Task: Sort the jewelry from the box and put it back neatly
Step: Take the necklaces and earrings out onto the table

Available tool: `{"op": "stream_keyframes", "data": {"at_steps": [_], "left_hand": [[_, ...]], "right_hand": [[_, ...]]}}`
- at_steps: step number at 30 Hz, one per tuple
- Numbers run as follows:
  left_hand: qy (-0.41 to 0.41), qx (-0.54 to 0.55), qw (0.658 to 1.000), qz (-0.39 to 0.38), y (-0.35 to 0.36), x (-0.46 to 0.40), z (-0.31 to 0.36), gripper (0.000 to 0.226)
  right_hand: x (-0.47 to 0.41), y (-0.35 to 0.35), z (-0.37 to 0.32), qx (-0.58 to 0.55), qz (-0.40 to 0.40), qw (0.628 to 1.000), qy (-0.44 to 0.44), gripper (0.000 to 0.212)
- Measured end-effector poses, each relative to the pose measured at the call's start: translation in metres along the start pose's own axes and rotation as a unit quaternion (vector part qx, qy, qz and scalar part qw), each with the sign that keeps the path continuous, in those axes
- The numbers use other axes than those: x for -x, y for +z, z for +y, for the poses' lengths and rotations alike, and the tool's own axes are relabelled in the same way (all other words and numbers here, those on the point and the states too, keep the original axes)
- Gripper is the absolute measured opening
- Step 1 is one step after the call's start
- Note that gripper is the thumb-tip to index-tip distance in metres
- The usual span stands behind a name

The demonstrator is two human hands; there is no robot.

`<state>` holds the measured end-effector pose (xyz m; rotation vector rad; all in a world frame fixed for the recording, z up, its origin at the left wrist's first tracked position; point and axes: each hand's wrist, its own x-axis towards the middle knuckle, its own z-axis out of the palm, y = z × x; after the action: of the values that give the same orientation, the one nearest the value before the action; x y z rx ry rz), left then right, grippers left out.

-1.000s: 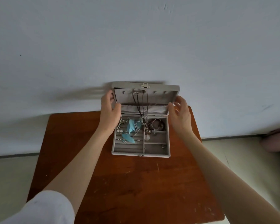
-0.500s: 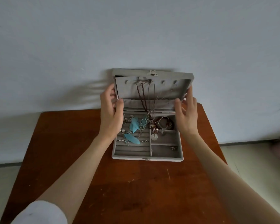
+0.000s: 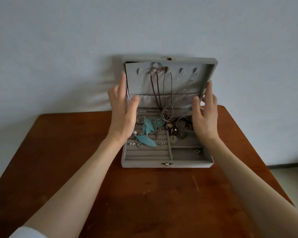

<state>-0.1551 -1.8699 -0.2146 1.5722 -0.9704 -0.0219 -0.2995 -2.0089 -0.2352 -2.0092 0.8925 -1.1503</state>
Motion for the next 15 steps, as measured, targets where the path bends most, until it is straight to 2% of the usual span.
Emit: {"op": "stream_keyframes", "data": {"at_steps": [8,12,15], "left_hand": [[-0.059,0.021,0.998,0.021,-0.009,0.017,0.018,0.073],[-0.107,-0.003,0.994,-0.020,-0.015,0.014,0.029,0.077],[-0.145,0.021,0.987,-0.070,-0.024,0.015,0.033,0.066]], "right_hand": [[0.010,-0.003,-0.017,0.002,-0.041,0.999,0.006,0.066],[0.009,-0.006,-0.023,0.014,-0.086,0.996,0.033,0.068],[0.008,-0.015,-0.024,0.017,-0.135,0.989,0.051,0.065]]}}
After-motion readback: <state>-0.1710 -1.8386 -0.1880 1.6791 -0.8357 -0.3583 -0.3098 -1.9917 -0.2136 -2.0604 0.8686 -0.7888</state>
